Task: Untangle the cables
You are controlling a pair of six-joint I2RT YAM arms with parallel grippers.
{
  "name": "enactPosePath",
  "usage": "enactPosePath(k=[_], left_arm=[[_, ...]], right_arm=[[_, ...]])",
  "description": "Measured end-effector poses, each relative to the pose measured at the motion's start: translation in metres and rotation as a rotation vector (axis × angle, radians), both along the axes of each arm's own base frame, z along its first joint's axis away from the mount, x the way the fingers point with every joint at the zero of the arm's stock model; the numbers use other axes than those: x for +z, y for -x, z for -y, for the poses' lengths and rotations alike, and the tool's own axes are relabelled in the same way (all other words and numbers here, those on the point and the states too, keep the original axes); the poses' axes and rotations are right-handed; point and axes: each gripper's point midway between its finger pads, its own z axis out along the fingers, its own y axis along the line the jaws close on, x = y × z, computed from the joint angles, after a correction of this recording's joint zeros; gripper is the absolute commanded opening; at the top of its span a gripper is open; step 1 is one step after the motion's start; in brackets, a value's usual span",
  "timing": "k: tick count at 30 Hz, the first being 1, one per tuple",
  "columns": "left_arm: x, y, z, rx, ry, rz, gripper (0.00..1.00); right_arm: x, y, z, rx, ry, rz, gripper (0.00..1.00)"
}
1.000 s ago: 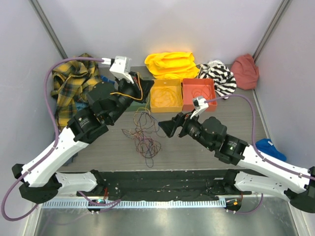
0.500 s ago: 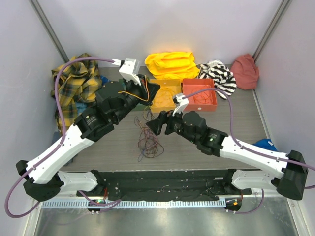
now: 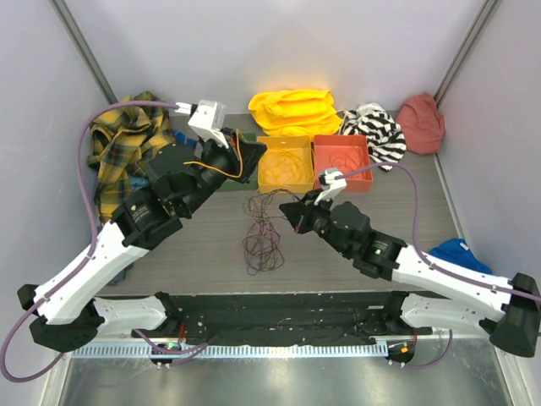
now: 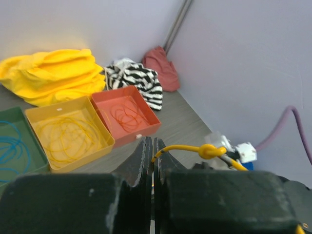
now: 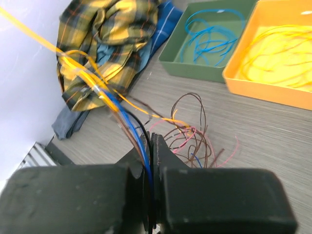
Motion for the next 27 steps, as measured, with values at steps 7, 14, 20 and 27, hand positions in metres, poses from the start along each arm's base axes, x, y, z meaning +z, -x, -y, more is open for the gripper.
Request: enactPosePath(k=[7, 14, 20, 27], left_arm=[[0.042, -0.003, -0.034, 0.118, -0.018, 0.101, 0.00], [0.112, 0.002, -0.072, 0.225, 0.028, 0.239, 0.00], [0.144, -0.003, -0.081, 0.285, 0.012, 0.306, 0.00], [0.187, -0.006, -0.086, 0.325, 0.013, 0.392, 0.00]], right_arm=[[-0.021, 0.008, 0.042, -0.096, 0.020, -0.005, 0.01], [-0.116, 0.018, 0.067, -0.147, 0.218, -0.157, 0.01], [-0.142, 0.019, 0.077, -0.186, 0.276, -0.208, 0.01], [-0.178, 0.024, 0.085, -0.223, 0.346, -0.295, 0.01]])
